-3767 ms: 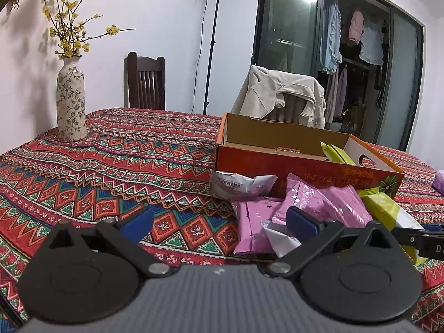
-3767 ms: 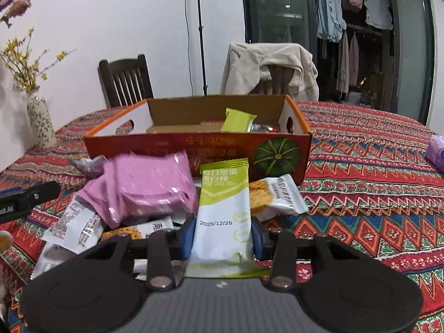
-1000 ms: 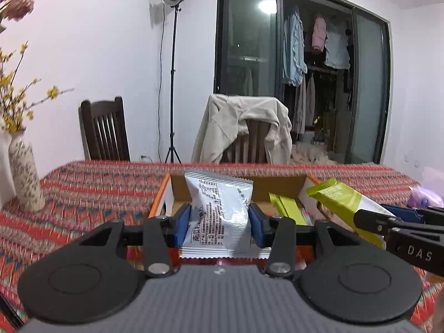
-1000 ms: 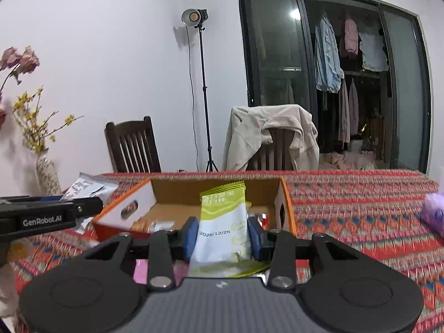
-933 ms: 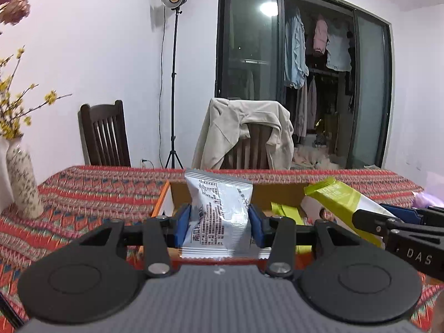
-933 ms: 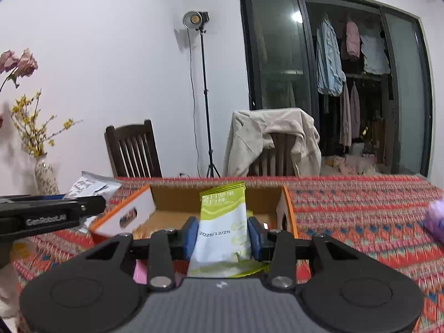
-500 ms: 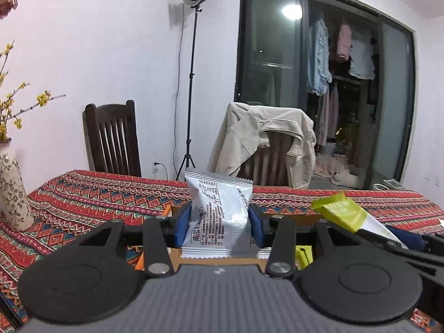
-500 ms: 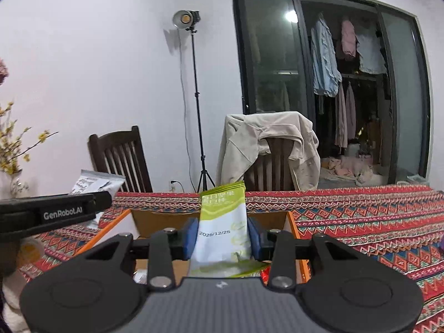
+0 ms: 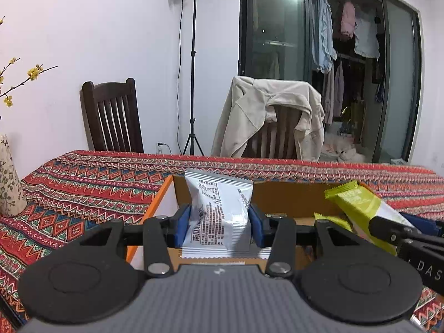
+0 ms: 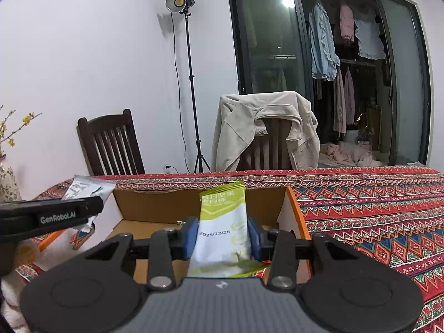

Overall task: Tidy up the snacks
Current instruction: 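Carry the sachet and green bar over the box and open both tools, then move both open tools back over the snack pile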

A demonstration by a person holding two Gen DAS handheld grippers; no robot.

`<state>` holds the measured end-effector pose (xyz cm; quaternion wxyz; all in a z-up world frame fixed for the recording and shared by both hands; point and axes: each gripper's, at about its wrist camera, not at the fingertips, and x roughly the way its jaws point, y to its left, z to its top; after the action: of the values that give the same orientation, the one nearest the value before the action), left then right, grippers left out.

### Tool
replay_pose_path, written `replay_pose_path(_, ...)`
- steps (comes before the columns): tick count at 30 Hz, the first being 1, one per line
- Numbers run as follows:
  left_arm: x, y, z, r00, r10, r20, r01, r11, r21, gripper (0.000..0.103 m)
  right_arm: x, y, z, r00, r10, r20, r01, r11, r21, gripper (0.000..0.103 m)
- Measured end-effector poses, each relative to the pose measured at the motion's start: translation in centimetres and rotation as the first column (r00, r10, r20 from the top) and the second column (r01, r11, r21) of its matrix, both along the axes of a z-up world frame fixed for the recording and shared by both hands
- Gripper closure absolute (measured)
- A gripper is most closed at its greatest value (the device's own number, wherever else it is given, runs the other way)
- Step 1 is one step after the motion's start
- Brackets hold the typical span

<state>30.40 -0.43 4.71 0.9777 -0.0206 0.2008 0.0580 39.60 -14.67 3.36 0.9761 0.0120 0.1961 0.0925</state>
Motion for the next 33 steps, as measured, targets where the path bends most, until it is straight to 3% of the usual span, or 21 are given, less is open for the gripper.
replay_pose_path(2, -0.2, -0.1, -0.2, 1.0, -0.017, -0.001, 0.017, 1.0, -0.007, 0.05, 0.0, -0.1, -0.2, 1.0, 0.005, -0.016, -0.004, 1.0, 0.005, 0.063)
replay_pose_path(4, -0.6, -0.1, -0.1, 1.0, -0.025, 0.016, 0.026, 1.0, -0.009, 0.027, -0.2, -0.3, -0.4, 1.0, 0.004, -0.022, -0.003, 1.0, 0.011, 0.061)
replay_pose_path(5, -0.9, -0.2, 0.0, 0.999, -0.015, 0.036, 0.015, 1.0, 0.001, 0.013, -0.3, -0.4, -0.4, 1.0, 0.002, -0.025, -0.002, 1.0, 0.016, 0.05)
replay_pose_path(6, -1.1, -0.4, 0.0, 0.998, -0.007, 0.055, 0.006, 1.0, 0.011, 0.003, -0.6, -0.5, -0.4, 1.0, 0.001, -0.026, -0.001, 1.0, 0.023, 0.032)
replay_pose_path(8, -1.7, -0.6, 0.1, 0.996, 0.0, 0.09, -0.001, 1.0, 0.017, 0.0, -0.8, -0.7, -0.4, 1.0, -0.003, -0.018, 0.004, 0.999, 0.038, 0.008)
replay_pose_path(10, -1.8, -0.7, 0.2, 0.996, -0.001, 0.089, -0.001, 1.0, 0.016, 0.0, -1.0, -0.9, -0.4, 1.0, -0.005, -0.018, 0.006, 0.999, 0.044, 0.0)
replay_pose_path(26, -2.4, -1.1, 0.8, 0.996, 0.014, 0.09, -0.017, 1.0, 0.025, 0.0, -1.1, -0.7, -0.1, 1.0, -0.022, -0.017, 0.023, 1.0, 0.022, 0.0)
replay_pose_path(33, -3.4, -1.5, 2.5, 0.994, 0.004, 0.107, -0.006, 1.0, 0.024, 0.0, -2.4, -0.5, 1.6, 1.0, -0.018, 0.016, 0.018, 1.0, 0.004, 0.0)
